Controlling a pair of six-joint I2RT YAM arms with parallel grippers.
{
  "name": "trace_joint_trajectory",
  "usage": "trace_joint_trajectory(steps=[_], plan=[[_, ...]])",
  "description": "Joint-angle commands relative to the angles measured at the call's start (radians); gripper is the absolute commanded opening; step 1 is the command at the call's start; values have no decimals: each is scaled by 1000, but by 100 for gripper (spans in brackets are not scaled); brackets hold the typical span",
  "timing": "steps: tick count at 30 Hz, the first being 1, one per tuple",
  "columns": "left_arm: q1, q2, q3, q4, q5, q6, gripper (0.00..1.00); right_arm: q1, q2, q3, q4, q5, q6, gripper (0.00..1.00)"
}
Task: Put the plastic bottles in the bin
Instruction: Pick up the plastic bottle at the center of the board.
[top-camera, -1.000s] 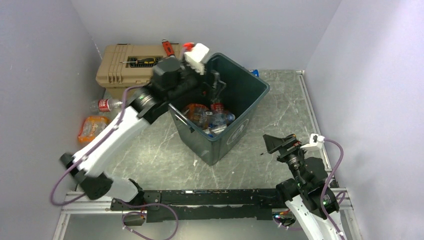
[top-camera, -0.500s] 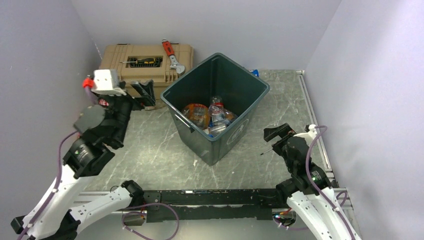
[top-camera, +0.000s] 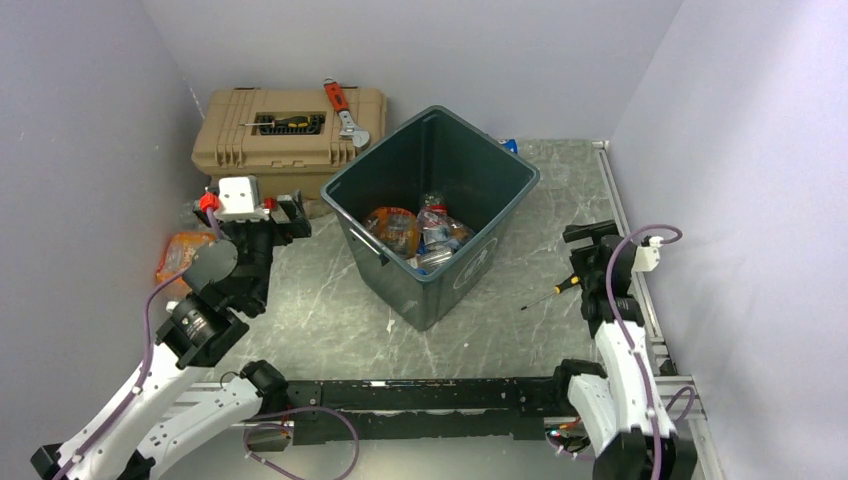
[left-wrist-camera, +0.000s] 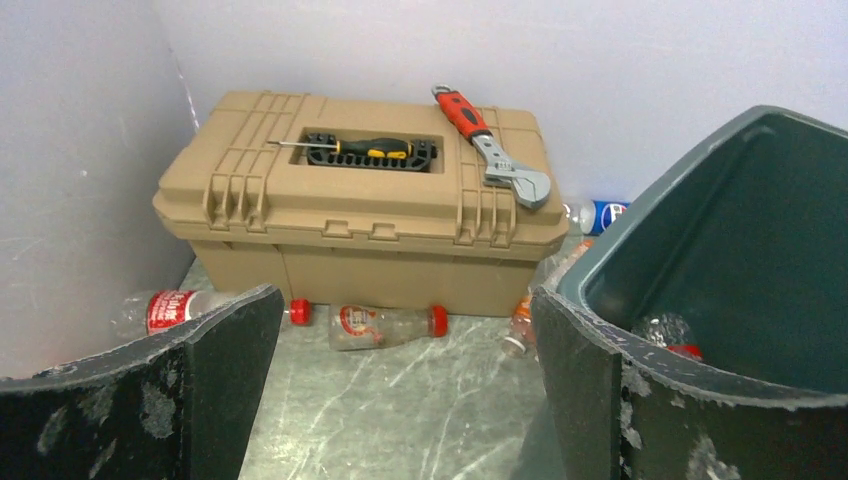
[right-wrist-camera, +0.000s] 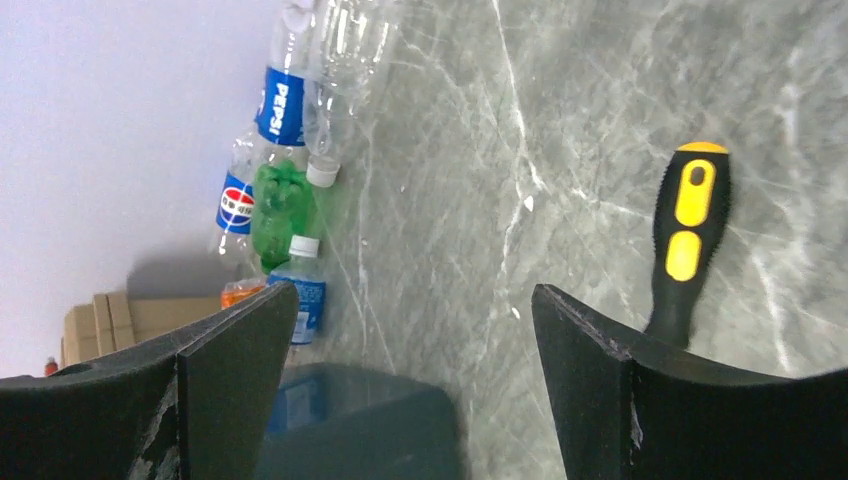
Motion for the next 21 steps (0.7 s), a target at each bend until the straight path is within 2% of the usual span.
trace_joint_trajectory(steps=[1, 3, 5, 12, 15, 21], plan=[[5, -24, -33, 108, -30, 60, 99, -47, 180, -47, 328, -157, 105, 91], [6, -26, -38, 70, -16, 47, 99, -45, 280, -66, 468, -157, 142, 96], [3, -30, -32, 32, -4, 1, 99, -30, 381, -48, 574, -171, 146, 96], [-70, -46, -33, 13, -55, 15, 99, -26, 694, 157, 614, -119, 95, 99], [-75, -44, -44, 15, -41, 11, 99, -33, 874, 257, 648, -141, 119, 100], [-79, -27, -26, -22, -31, -18, 100, -31, 1134, 504, 627, -150, 136, 100]])
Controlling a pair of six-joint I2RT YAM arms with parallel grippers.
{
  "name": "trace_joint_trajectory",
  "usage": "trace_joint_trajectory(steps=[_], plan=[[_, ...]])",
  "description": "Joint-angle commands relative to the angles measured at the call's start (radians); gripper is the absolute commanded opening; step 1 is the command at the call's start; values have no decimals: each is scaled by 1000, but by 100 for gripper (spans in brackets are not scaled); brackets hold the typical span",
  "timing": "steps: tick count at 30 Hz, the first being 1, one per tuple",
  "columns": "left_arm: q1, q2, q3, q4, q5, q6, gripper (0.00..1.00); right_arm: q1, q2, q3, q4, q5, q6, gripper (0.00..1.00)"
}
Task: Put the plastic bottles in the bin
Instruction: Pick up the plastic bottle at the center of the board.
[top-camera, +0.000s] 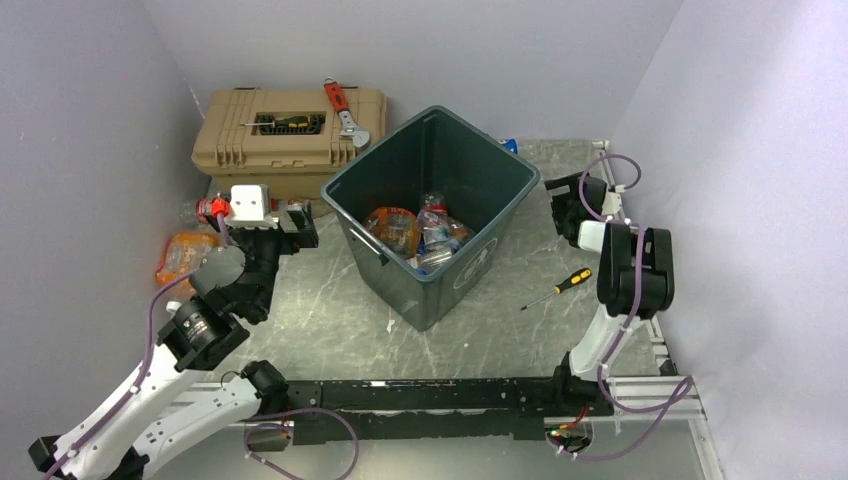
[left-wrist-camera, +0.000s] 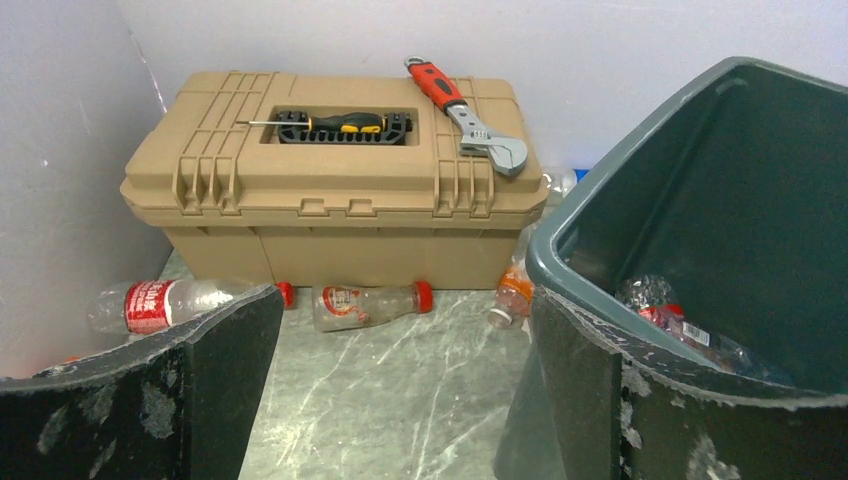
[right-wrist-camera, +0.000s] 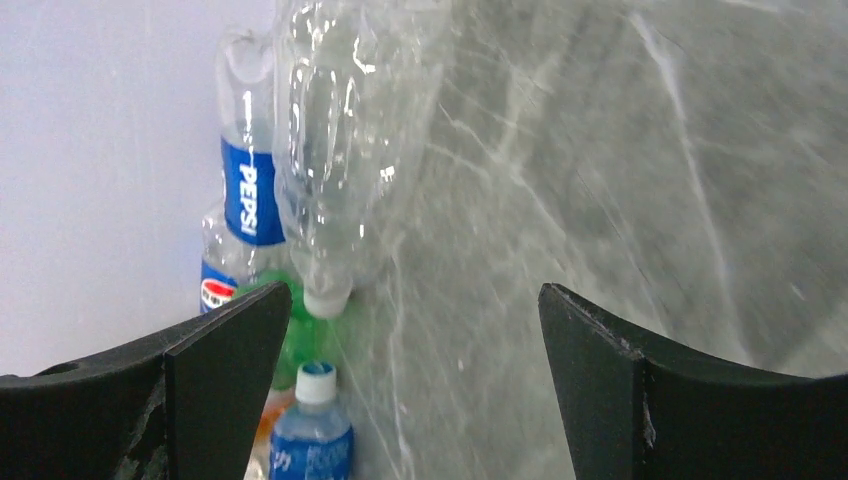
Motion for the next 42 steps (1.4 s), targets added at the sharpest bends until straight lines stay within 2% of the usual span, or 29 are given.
trace_joint_trajectory(steps=[1, 10, 18, 23, 32, 38, 42], plan=[[-7, 8, 12, -5, -9, -25, 100, -3, 131, 166, 46, -3, 13, 100], [-7, 18, 11, -1, -3, -21, 99, -2, 335, 362, 59, 9, 52, 100], [-10, 12, 7, 4, 13, -23, 99, -2, 463, 514, -53, 20, 66, 97], [-11, 14, 10, -1, 26, -27, 99, -2, 497, 512, -43, 8, 63, 81], [-11, 7, 14, -12, 38, -45, 99, 1, 464, 419, 27, 5, 54, 40], [-11, -9, 4, -1, 29, -42, 99, 1, 284, 324, 70, 36, 57, 37], [-12, -23, -5, 15, 15, -34, 99, 1, 105, 315, 4, 89, 10, 36]])
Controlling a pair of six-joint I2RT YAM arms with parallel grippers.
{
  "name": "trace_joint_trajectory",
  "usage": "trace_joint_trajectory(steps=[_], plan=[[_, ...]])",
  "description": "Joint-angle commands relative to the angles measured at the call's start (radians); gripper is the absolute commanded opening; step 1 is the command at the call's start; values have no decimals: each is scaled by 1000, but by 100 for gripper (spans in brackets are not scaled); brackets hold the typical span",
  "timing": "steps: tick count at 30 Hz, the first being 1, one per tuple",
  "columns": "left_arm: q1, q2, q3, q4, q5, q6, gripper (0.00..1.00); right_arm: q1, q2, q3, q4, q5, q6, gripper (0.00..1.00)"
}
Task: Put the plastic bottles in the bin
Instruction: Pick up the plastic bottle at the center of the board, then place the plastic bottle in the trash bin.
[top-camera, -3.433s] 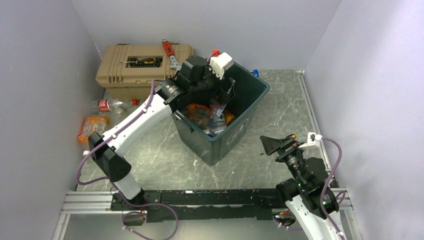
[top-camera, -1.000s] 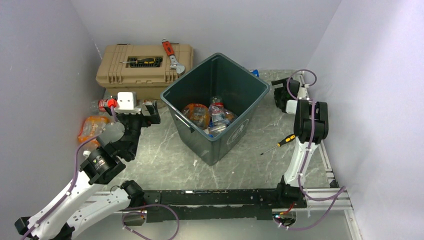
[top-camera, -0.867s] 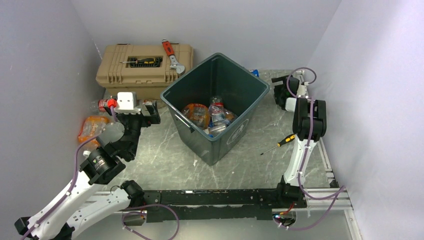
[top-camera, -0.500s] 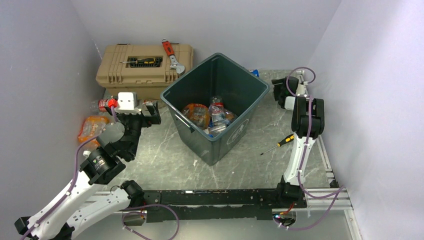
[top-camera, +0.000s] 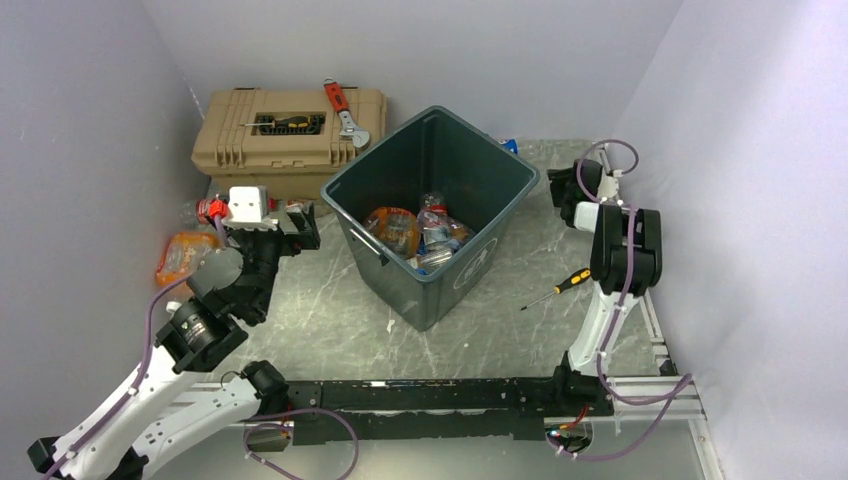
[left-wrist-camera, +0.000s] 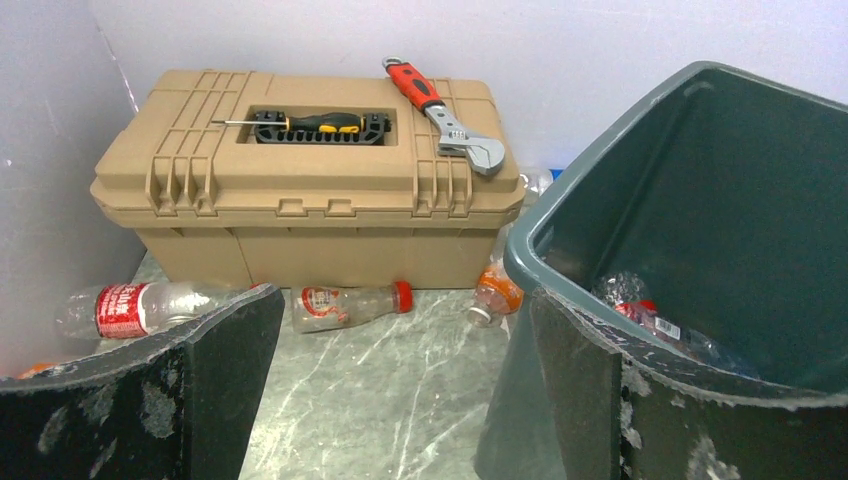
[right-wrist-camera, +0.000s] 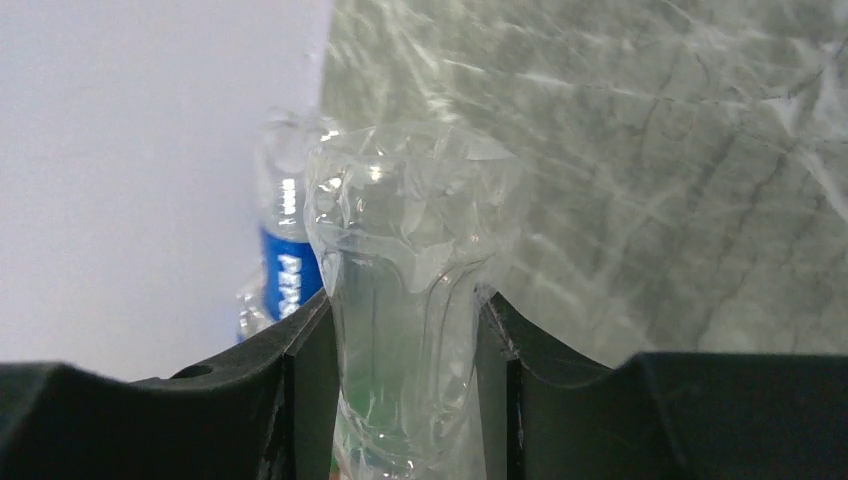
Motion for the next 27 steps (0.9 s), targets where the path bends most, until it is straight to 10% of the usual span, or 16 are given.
trace_joint_trajectory(steps=[1, 13, 27], plan=[[-6, -24, -7, 29, -20, -2, 99, -1, -242, 11, -41, 89, -69, 35], [-5, -60, -44, 75, -42, 1, 98, 14, -767, 60, -170, 304, -299, 31], [-6, -73, -47, 180, 231, -63, 99, 12, -1294, -94, -116, -99, -130, 30]])
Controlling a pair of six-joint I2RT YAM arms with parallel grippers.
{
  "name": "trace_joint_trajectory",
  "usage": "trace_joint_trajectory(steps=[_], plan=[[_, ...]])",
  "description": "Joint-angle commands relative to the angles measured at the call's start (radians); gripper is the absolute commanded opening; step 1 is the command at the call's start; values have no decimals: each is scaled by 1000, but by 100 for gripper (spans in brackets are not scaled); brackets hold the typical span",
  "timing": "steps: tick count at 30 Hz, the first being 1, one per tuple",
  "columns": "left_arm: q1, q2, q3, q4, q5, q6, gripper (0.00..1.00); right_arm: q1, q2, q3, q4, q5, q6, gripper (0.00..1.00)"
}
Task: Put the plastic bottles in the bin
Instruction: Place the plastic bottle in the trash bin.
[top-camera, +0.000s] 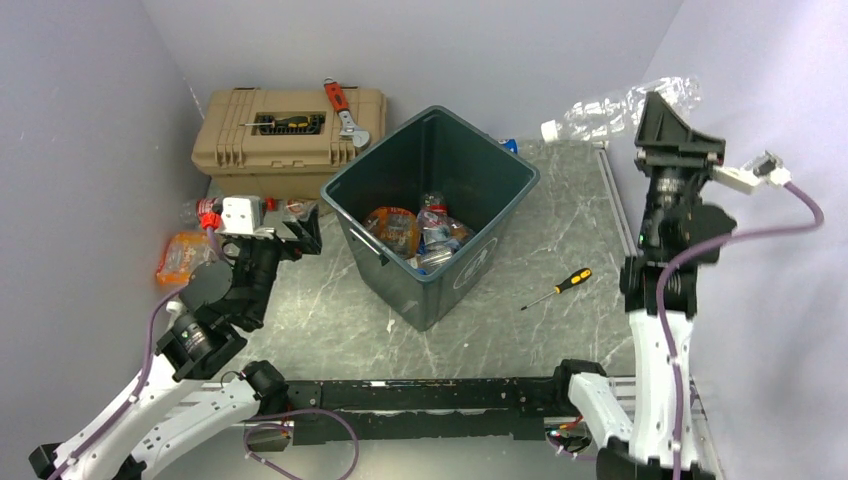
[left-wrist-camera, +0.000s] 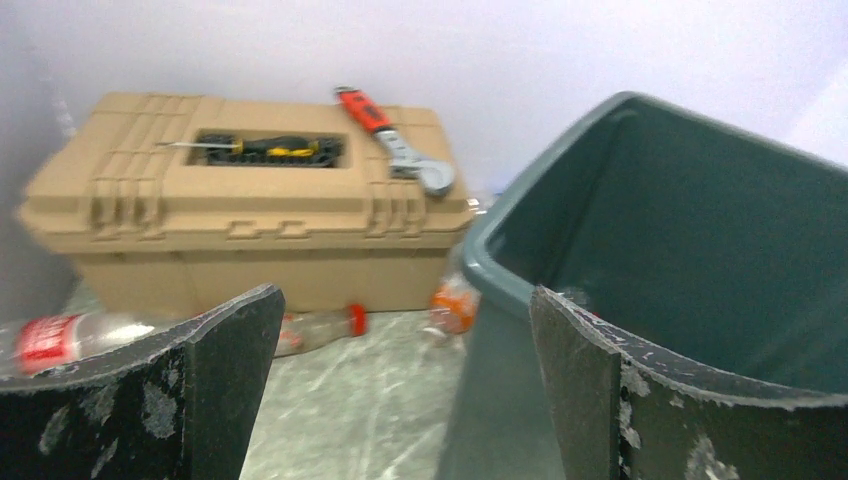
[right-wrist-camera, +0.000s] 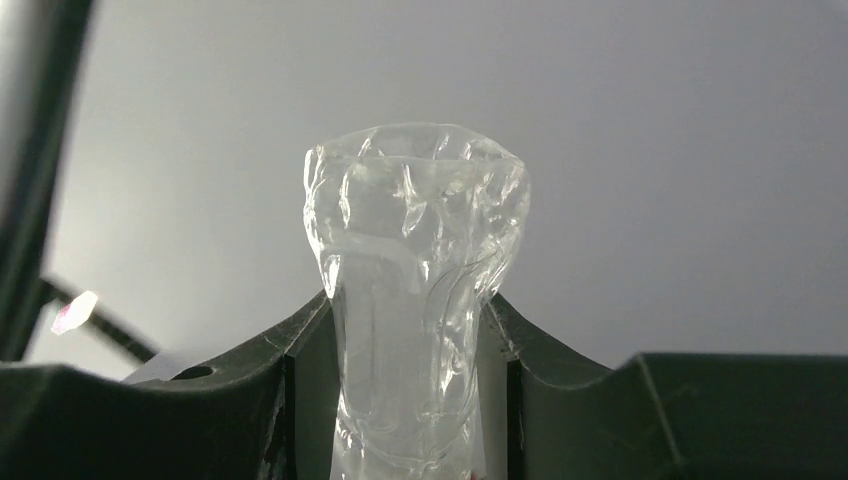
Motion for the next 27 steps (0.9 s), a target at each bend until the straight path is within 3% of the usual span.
trace_joint_trajectory(steps=[1, 5, 11, 15, 18, 27], plan=[[-4, 1, 45, 93, 260, -92, 99, 1, -160, -103, 35, -220, 100, 30], [-4, 95, 140, 118, 613, -208, 99, 1, -290, -225, 65, -373, 174, 29], [-4, 375, 303, 265, 1190, -423, 99, 36, -393, -301, 97, -593, 194, 30], [-15, 598, 463, 230, 1461, -515, 96, 68, -424, -295, 89, -679, 168, 30], [-50, 701, 571, 123, 1543, -487, 94, 91, -423, -275, 84, -740, 161, 30], [-195, 775, 689, -83, 1540, -314, 97, 114, -434, -253, 75, -785, 129, 30]])
